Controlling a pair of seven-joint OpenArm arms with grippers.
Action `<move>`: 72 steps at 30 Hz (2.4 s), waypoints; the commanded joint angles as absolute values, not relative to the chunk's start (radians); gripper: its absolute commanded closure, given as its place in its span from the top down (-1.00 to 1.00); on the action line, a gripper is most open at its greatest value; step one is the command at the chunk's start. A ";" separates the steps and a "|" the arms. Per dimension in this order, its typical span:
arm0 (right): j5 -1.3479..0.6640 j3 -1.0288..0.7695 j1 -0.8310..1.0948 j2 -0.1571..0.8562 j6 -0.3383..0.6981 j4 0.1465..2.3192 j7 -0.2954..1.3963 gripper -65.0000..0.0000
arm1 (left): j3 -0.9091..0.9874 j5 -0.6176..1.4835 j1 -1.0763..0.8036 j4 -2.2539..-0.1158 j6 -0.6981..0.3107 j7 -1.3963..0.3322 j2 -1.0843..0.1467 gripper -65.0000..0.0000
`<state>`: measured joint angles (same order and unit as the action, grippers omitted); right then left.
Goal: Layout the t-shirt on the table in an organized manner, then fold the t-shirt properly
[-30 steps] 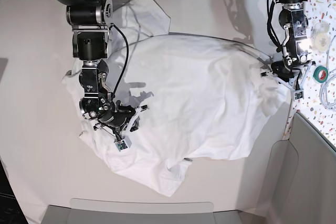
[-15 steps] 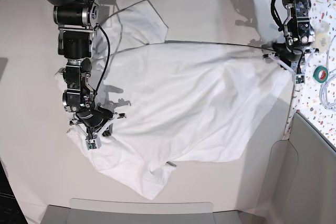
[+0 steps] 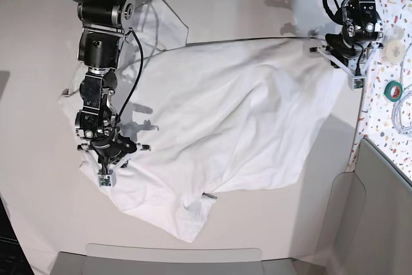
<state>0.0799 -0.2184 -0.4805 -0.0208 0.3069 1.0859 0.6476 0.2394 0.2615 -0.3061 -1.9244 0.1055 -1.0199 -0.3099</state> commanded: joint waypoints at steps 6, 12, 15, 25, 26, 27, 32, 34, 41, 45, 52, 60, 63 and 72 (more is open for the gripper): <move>0.068 -0.208 -0.412 -0.084 0.318 1.477 0.737 -0.46 | 0.309 0.255 -0.298 -2.084 0.105 -1.001 -0.285 -0.38; 0.068 -0.205 -0.151 -0.088 0.318 1.896 0.846 -0.46 | 0.289 0.260 -0.286 -2.083 0.101 -1.000 -0.286 -0.45; 0.068 -0.214 0.004 -0.051 0.318 2.043 0.857 -0.56 | 0.229 0.265 -0.257 -2.083 0.101 -1.003 -0.300 -0.57; 0.068 -0.237 0.372 0.054 0.318 2.058 0.858 -1.00 | 0.170 0.452 -0.171 -2.083 0.101 -1.032 -0.314 -0.64; 0.068 -0.237 0.395 0.067 0.318 2.060 0.855 -1.00 | 0.170 0.489 -0.143 -2.083 0.101 -1.052 -0.314 -0.64; 0.068 -0.237 0.417 0.079 0.318 2.060 0.854 -1.00 | 0.170 0.536 -0.108 -2.083 0.099 -1.082 -0.314 -0.64; 0.068 -0.239 0.441 0.096 0.318 2.060 0.852 -1.00 | 0.170 0.753 0.028 -2.081 -0.028 -1.231 -0.308 -0.64; 0.068 -0.228 0.430 0.088 0.318 2.060 0.852 -1.00 | 0.168 0.809 0.058 -2.077 -0.076 -1.242 -0.298 -0.64; -0.018 -0.214 0.406 0.079 0.318 2.058 0.858 -1.00 | -0.070 0.834 0.236 -1.857 -0.102 -1.244 -0.180 -0.64; -0.024 -0.200 0.410 0.076 0.318 2.058 0.858 -1.00 | -0.176 0.834 0.337 -1.681 -0.102 -1.242 -0.116 -0.64; -0.022 -0.191 0.435 0.076 0.318 2.046 0.860 -1.00 | -0.354 0.834 0.463 -1.472 -0.101 -1.208 -0.031 -0.64; -0.022 -0.189 0.458 0.081 0.318 2.046 0.860 -1.00 | -0.412 0.834 0.470 -1.202 -0.094 -1.017 -0.048 -0.65; -0.019 -0.189 0.475 0.082 0.318 2.045 0.860 -1.00 | -0.410 0.834 0.476 -1.102 -0.012 -0.960 -0.074 -0.65; -0.016 -0.171 0.513 0.085 0.318 2.005 0.862 -1.00 | -0.410 0.834 0.469 -1.055 0.093 -0.880 -0.094 -0.65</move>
<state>-0.0109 -0.1715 0.5102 0.0807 0.3206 1.9911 0.8791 -0.4141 0.8787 0.4576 -1.0542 0.0608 -0.8783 -0.0841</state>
